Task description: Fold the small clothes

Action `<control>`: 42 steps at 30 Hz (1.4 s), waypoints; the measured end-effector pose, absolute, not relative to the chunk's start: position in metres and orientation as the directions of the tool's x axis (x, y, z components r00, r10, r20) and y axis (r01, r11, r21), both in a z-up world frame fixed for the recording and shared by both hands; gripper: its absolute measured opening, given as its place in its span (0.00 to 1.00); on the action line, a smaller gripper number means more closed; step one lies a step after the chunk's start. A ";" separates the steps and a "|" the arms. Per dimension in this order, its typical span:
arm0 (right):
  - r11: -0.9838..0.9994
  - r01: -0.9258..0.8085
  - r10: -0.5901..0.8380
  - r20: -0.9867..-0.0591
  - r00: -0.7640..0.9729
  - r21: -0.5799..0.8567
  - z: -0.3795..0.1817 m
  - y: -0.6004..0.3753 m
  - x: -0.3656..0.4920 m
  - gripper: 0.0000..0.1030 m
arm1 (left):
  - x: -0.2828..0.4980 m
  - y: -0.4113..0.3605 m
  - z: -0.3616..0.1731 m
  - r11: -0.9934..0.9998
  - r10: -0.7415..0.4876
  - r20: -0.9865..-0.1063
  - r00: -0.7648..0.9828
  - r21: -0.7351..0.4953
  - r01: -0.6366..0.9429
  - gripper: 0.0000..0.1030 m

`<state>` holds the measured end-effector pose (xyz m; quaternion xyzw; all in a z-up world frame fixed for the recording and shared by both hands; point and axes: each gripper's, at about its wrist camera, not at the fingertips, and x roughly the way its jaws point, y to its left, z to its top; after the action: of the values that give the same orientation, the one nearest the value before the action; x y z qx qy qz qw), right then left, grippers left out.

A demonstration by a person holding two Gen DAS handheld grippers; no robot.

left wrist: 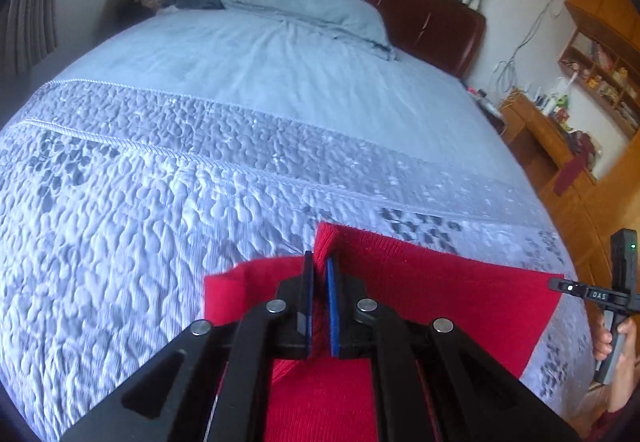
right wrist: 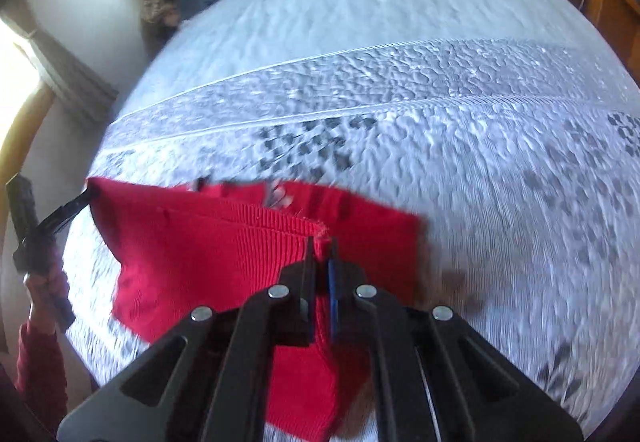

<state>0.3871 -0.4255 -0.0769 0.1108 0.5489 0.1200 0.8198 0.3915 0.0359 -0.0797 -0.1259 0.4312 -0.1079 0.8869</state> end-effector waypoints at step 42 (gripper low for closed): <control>0.920 0.099 0.374 -0.925 0.063 0.379 -0.191 -0.391 0.266 0.39 | 0.285 0.060 -0.196 0.950 -0.261 -0.939 0.226 -0.291 -0.112 0.60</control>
<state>0.2658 -0.3912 -0.1913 0.1746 0.6775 0.0974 0.7078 0.2854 0.0598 -0.1957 -0.1503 0.6204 -0.0483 0.7682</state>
